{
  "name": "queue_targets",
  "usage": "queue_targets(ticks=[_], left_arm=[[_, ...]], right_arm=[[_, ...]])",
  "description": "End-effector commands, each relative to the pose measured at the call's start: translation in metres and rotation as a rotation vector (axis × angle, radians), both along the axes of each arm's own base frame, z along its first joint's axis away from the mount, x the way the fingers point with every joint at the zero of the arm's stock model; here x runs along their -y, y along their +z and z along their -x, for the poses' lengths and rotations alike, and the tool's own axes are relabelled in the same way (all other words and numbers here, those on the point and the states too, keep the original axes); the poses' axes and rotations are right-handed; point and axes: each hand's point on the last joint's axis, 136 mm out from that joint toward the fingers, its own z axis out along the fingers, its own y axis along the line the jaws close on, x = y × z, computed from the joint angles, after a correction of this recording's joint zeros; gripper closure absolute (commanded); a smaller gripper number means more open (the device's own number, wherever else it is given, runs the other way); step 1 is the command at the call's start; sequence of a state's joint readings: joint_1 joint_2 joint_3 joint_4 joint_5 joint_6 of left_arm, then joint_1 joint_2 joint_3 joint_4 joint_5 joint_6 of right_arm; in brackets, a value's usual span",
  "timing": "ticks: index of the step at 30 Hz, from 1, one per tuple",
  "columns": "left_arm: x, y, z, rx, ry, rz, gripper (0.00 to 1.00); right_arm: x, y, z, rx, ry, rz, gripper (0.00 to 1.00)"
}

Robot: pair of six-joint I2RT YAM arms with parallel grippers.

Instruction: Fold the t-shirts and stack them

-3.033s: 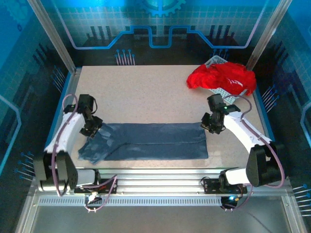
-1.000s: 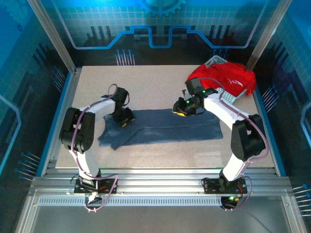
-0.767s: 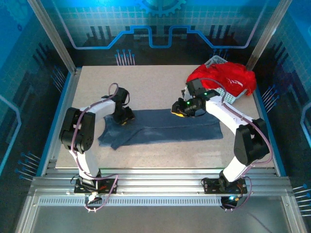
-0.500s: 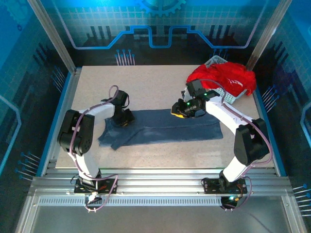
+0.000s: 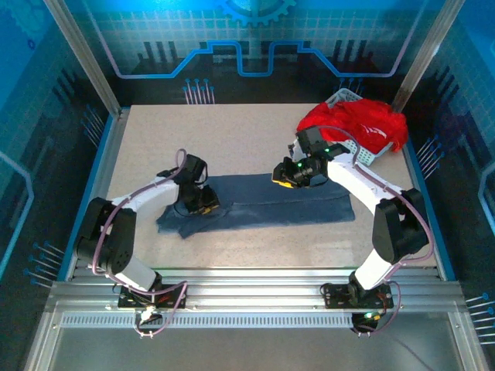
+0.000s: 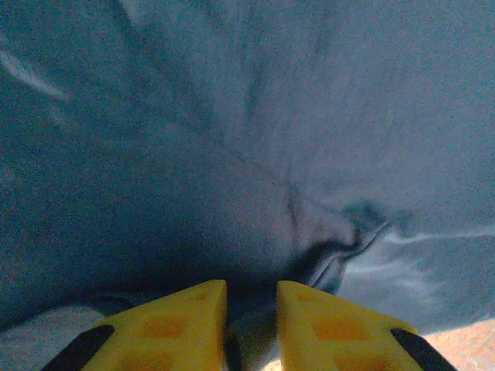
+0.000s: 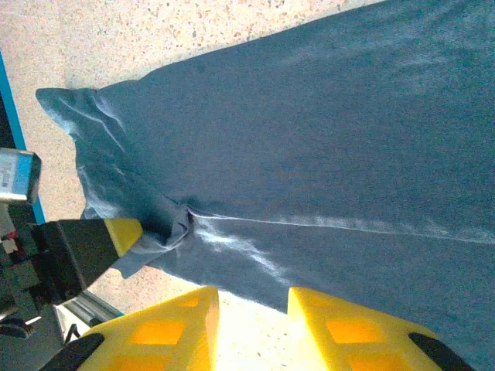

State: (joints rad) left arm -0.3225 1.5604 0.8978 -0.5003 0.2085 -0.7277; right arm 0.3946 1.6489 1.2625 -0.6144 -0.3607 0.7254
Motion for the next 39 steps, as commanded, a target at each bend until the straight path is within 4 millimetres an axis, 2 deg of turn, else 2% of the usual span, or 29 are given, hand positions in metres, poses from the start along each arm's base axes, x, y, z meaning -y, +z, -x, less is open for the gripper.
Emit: queue_targets(ticks=[1, 5, 10, 14, 18, 21, 23, 25, 31, 36, 39], left_arm=[[0.013, -0.008, 0.033, -0.128, -0.002, 0.058, 0.75], [0.037, -0.004, 0.046, -0.165, -0.035, 0.146, 0.75], [0.050, 0.008, 0.061, -0.234, -0.032, 0.219, 0.74], [0.034, 0.033, 0.049, -0.166, 0.004, 0.214, 0.69], [0.013, 0.042, 0.026, -0.119, 0.126, 0.264, 0.66], [0.003, 0.036, 0.012, -0.103, 0.149, 0.216, 0.68], [0.003, 0.024, 0.009, -0.123, 0.153, 0.195, 0.68], [0.009, 0.010, 0.009, -0.142, 0.140, 0.186, 0.69], [0.042, -0.013, 0.015, -0.168, 0.046, 0.145, 0.71], [0.059, -0.016, 0.018, -0.164, -0.004, 0.120, 0.71], [0.062, -0.013, 0.021, -0.162, -0.019, 0.098, 0.73]], right_arm=[[-0.007, 0.011, 0.001, 0.011, 0.014, -0.033, 0.69], [-0.006, 0.010, 0.003, 0.009, 0.017, -0.029, 0.69], [-0.003, 0.006, 0.005, -0.002, 0.014, -0.018, 0.70], [-0.001, 0.004, 0.006, -0.003, 0.008, -0.015, 0.70], [-0.001, -0.002, 0.005, -0.014, 0.004, -0.011, 0.70], [-0.004, -0.004, 0.005, -0.018, 0.007, -0.014, 0.70], [-0.006, -0.004, 0.005, -0.018, 0.010, -0.017, 0.71], [-0.007, -0.002, 0.007, -0.016, 0.012, -0.021, 0.71], [-0.011, 0.000, 0.015, -0.017, 0.020, -0.020, 0.71], [-0.010, -0.001, 0.019, -0.021, 0.018, -0.020, 0.71], [-0.009, -0.002, 0.020, -0.023, 0.017, -0.018, 0.71]])
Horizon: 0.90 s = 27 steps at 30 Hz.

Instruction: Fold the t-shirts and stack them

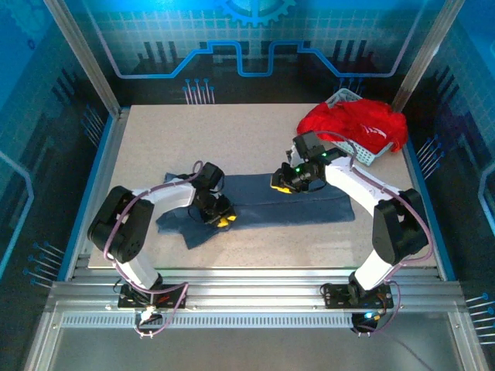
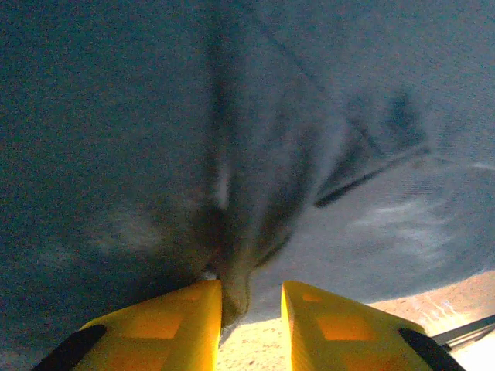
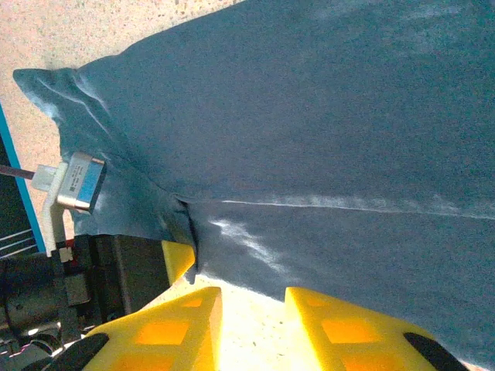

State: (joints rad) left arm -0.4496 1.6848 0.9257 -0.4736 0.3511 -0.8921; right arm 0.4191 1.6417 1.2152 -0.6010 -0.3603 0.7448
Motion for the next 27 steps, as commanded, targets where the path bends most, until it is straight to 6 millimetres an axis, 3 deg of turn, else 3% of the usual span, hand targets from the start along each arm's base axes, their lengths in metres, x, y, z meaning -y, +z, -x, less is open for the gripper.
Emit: queue_targets(ticks=[1, 6, 11, 14, 16, 20, 25, 27], left_arm=[[0.004, 0.009, -0.007, 0.030, -0.009, -0.032, 0.73], [0.010, 0.014, -0.007, 0.038, -0.054, -0.056, 0.74], [0.026, -0.003, -0.001, -0.008, -0.066, -0.003, 0.74], [0.033, 0.012, -0.006, 0.039, -0.064, 0.048, 0.68], [0.025, 0.030, -0.009, 0.095, -0.056, 0.032, 0.62], [-0.024, 0.056, -0.012, 0.155, 0.040, -0.051, 0.59], [-0.123, 0.049, -0.007, 0.109, 0.295, -0.080, 0.58], [-0.149, 0.046, -0.005, 0.098, 0.342, -0.089, 0.56]], right_arm=[[-0.005, 0.010, 0.006, 0.013, 0.010, -0.027, 0.71], [-0.007, 0.009, 0.006, 0.011, 0.011, -0.030, 0.71], [-0.008, 0.008, 0.006, 0.011, 0.012, -0.030, 0.71], [-0.008, 0.007, 0.006, 0.010, 0.015, -0.026, 0.71], [-0.008, 0.006, 0.006, 0.009, 0.015, -0.024, 0.71], [-0.009, 0.004, 0.005, 0.010, 0.018, -0.027, 0.72], [-0.025, 0.009, 0.001, 0.048, 0.072, -0.099, 0.71], [-0.032, 0.012, 0.001, 0.067, 0.102, -0.116, 0.71]])
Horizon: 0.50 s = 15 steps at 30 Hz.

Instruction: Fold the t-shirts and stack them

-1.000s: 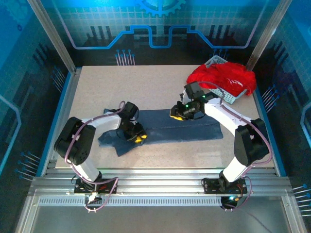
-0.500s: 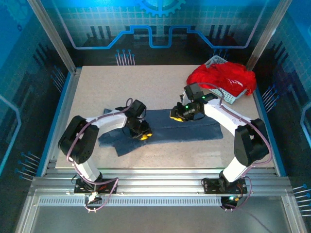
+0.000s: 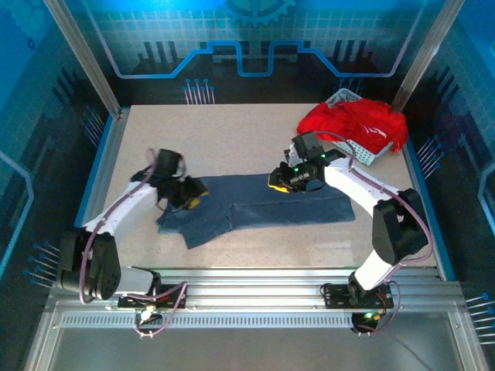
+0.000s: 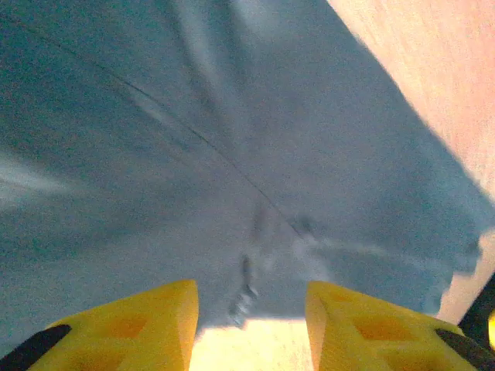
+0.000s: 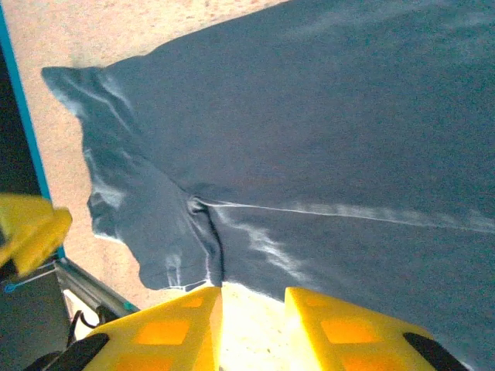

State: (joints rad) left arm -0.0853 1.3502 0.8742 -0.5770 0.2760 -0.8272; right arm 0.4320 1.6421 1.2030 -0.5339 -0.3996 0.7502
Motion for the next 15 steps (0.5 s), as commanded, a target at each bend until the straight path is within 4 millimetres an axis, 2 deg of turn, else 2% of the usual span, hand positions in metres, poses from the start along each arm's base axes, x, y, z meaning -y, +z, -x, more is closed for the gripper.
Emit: queue_targets(ticks=[1, 3, 8, 12, 15], left_arm=[[-0.040, -0.027, 0.032, -0.131, 0.027, -0.049, 0.54], [-0.056, -0.030, 0.031, -0.129, 0.047, -0.057, 0.54], [-0.074, -0.042, 0.027, -0.119, 0.024, -0.103, 0.55], [-0.083, -0.055, 0.027, -0.127, -0.014, -0.170, 0.56], [-0.082, -0.062, 0.019, -0.110, -0.026, -0.159, 0.58]], right_arm=[[-0.022, 0.008, 0.004, 0.042, 0.088, -0.063, 0.71], [-0.025, 0.008, 0.004, 0.045, 0.105, -0.063, 0.71], [-0.028, 0.006, 0.004, 0.036, 0.112, -0.068, 0.71], [-0.033, 0.008, 0.005, 0.034, 0.122, -0.098, 0.70], [-0.041, 0.013, 0.006, 0.042, 0.147, -0.147, 0.70]])
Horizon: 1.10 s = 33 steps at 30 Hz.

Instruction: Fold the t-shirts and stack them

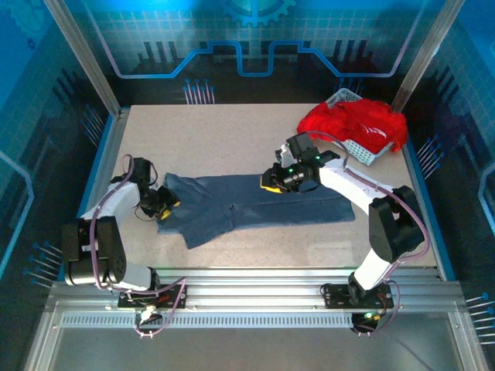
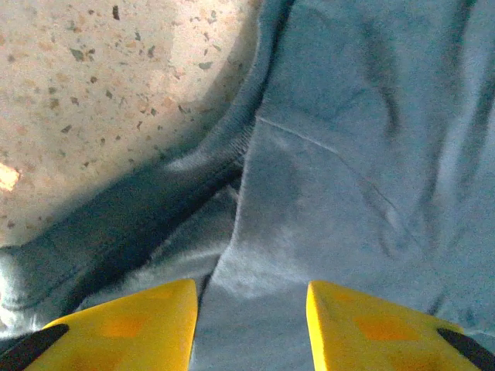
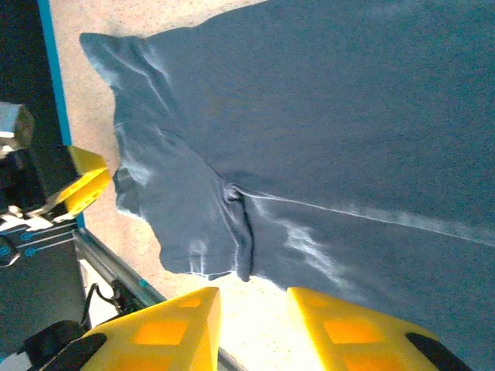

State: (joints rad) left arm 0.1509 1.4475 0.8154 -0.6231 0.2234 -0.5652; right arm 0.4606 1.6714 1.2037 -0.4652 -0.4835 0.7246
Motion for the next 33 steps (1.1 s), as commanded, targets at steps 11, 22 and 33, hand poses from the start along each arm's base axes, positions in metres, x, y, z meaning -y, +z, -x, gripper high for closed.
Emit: queue_targets(ticks=[11, 22, 33], left_arm=[[-0.007, -0.023, -0.021, 0.034, -0.050, -0.024, 0.66], [-0.004, -0.006, -0.025, 0.081, -0.042, -0.018, 0.80], [0.000, -0.002, -0.013, 0.086, -0.025, -0.002, 0.92]], right_arm=[[-0.027, 0.016, 0.006, 0.004, 0.074, -0.149, 0.69], [-0.025, 0.016, 0.007, -0.002, 0.073, -0.132, 0.69], [-0.029, 0.011, 0.003, -0.017, 0.078, -0.129, 0.69]])
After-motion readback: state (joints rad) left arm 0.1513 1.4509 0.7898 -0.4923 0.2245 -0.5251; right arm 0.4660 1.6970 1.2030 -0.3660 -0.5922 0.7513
